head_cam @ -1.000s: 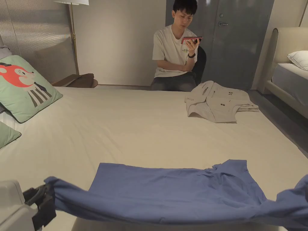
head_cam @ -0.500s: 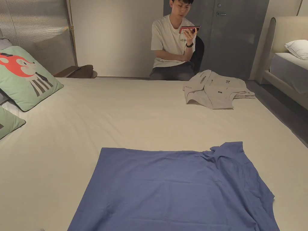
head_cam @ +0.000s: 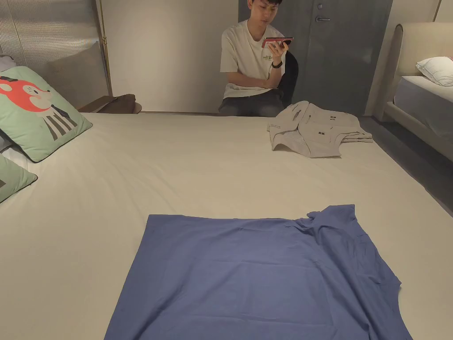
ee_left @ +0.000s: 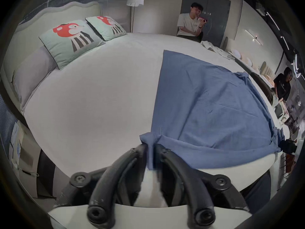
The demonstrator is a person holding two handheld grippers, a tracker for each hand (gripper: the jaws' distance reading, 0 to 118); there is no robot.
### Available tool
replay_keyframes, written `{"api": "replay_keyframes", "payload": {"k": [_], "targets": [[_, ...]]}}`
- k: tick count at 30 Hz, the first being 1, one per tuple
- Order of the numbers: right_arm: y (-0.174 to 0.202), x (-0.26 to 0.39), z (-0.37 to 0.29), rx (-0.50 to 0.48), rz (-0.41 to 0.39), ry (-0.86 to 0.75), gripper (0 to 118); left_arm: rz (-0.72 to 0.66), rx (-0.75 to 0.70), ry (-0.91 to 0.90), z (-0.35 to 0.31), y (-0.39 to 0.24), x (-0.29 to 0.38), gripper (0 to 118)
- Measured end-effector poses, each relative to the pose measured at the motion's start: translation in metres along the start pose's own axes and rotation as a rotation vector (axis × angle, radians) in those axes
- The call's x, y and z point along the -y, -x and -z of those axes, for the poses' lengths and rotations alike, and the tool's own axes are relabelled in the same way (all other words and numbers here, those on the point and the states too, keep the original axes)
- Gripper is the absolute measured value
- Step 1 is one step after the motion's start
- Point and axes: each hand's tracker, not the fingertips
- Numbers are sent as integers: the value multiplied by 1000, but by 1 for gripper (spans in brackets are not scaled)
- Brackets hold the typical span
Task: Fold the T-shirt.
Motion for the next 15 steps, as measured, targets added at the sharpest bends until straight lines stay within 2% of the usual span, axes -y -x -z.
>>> {"api": "replay_keyframes", "payload": {"k": [1,2,3,4,8,11,12,13,14,15], "targets": [[-1,1,-3,0,13,-40,78,0,12,-45,-6,0,-1,69],[-2,-1,-8,-13,26,-84,81,-8,26,-98,-13,1,-3,87],[-3,-3,-15,-36,41,-146,80,-13,43,-148,-21,1,-6,100],[-3,-8,-25,-51,55,-225,80,-20,54,-218,-31,-1,-9,102],[6,-34,-55,29,47,-475,80,-1,52,-458,-71,-14,-34,105],[13,-51,-72,63,34,-641,80,14,62,-583,-100,-24,-53,102],[15,-55,-77,69,26,-681,78,20,67,-619,-98,-23,-58,95],[24,-61,-86,75,16,-726,72,35,70,-655,-106,-26,-63,85],[28,-65,-91,79,4,-750,60,53,58,-685,-112,-30,-67,71],[32,-69,-95,94,-4,-766,36,64,41,-709,-117,-33,-69,45]]}}
